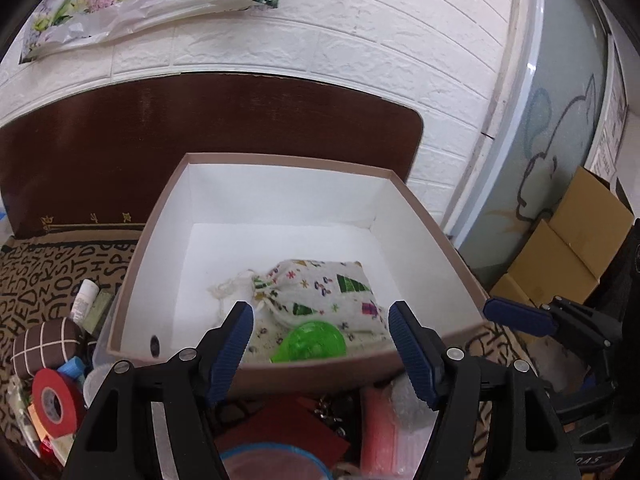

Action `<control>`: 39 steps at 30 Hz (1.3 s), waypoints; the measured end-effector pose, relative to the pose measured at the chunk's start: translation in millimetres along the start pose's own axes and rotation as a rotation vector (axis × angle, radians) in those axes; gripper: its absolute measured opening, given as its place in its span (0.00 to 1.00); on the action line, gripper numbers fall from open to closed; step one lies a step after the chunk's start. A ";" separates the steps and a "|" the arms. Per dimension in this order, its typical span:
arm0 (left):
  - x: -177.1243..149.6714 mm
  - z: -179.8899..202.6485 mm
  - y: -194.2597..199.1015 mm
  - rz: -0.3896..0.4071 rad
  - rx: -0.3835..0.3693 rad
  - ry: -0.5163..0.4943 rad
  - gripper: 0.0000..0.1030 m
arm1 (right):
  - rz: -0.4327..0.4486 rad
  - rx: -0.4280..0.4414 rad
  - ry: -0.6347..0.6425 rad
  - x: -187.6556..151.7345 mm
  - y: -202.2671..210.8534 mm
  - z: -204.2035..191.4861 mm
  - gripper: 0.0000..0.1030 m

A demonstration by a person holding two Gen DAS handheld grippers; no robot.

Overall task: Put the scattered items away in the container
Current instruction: 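Move both grippers back toward the remaining pile, then close the right gripper on the blue cap end of the water bottle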

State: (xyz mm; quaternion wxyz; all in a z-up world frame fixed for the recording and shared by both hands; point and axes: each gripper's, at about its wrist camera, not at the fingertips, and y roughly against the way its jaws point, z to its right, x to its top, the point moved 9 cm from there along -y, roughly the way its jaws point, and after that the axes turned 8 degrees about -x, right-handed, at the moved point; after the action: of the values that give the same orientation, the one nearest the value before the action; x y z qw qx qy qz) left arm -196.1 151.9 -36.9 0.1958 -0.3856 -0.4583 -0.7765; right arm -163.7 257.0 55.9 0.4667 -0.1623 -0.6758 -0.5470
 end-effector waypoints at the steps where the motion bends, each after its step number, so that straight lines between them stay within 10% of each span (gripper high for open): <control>1: -7.6 5.3 0.1 -0.011 -0.004 -0.008 0.70 | 0.004 0.000 -0.007 -9.5 10.2 1.5 0.59; 12: -82.4 67.0 -32.9 -0.162 -0.081 -0.098 0.70 | -0.123 -0.044 -0.098 -110.6 25.2 25.0 0.59; 31: -81.9 84.7 -80.2 -0.210 -0.051 -0.076 0.71 | -0.157 -0.037 -0.146 -124.7 -21.4 102.1 0.70; 39: -83.8 84.7 -84.2 -0.215 -0.042 -0.071 0.77 | -0.182 0.048 0.148 -111.4 -29.3 94.6 0.70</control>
State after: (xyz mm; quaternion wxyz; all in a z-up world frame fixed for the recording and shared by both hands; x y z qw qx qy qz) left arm -163.5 263.2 -125.4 0.0868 -0.3654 -0.4873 -0.7883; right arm -171.0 363.4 -48.2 0.4674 -0.0486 -0.6643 -0.5812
